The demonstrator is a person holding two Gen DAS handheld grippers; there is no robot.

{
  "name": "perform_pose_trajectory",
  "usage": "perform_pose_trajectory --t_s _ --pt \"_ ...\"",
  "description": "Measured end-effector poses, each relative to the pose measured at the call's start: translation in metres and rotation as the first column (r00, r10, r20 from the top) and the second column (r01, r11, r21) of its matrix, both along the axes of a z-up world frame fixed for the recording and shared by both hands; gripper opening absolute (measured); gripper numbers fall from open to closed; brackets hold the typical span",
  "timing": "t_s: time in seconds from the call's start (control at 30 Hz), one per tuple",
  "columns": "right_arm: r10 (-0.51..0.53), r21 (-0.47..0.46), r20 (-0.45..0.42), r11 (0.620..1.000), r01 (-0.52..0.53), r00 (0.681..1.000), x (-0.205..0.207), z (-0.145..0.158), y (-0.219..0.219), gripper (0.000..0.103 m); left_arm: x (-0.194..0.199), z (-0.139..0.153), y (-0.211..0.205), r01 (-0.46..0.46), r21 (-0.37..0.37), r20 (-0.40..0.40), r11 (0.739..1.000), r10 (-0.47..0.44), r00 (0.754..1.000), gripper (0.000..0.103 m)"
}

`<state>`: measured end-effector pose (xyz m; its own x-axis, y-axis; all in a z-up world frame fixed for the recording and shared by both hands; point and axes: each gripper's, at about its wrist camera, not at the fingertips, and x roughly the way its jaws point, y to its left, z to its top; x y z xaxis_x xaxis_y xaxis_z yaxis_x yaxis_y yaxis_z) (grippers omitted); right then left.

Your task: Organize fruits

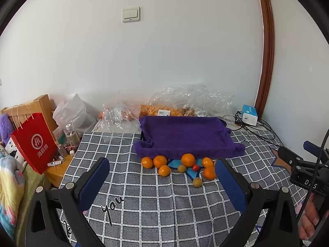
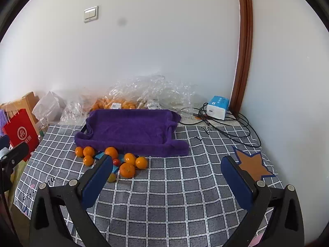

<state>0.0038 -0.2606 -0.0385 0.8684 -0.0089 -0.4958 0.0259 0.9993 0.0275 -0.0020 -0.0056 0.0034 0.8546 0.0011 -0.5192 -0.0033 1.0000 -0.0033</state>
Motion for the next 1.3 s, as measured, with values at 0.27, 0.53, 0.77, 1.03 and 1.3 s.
perform_pose_trajectory --t_s 0.27,0.53,0.77,1.03,1.3 --pt "-0.005 -0.004 0.008 1.000 0.005 1.000 -0.0013 0.0018 -0.0018 0.103 -0.0009 0.0011 -0.0018 -0.005 0.002 0.006 1.000 0.005 1.000 0.103" --pt "-0.008 -0.002 0.010 1.000 0.008 1.000 -0.0030 0.0001 -0.0038 0.103 -0.0023 0.0005 -0.0032 -0.003 -0.002 0.009 1.000 0.003 1.000 0.103" --pt "-0.006 0.019 0.017 1.000 0.006 1.000 -0.0033 0.0014 -0.0068 0.103 -0.0028 0.0003 -0.0031 -0.003 0.000 0.009 1.000 0.003 1.000 0.103" --pt "-0.006 0.019 0.016 1.000 0.006 1.000 -0.0034 0.0014 -0.0057 0.103 -0.0029 0.0015 -0.0009 -0.005 -0.002 0.009 1.000 0.005 1.000 0.103" --pt "-0.002 0.015 0.018 1.000 0.002 1.000 -0.0037 0.0006 -0.0039 0.103 -0.0022 0.0037 0.0009 -0.006 -0.004 0.007 1.000 0.006 1.000 0.103"
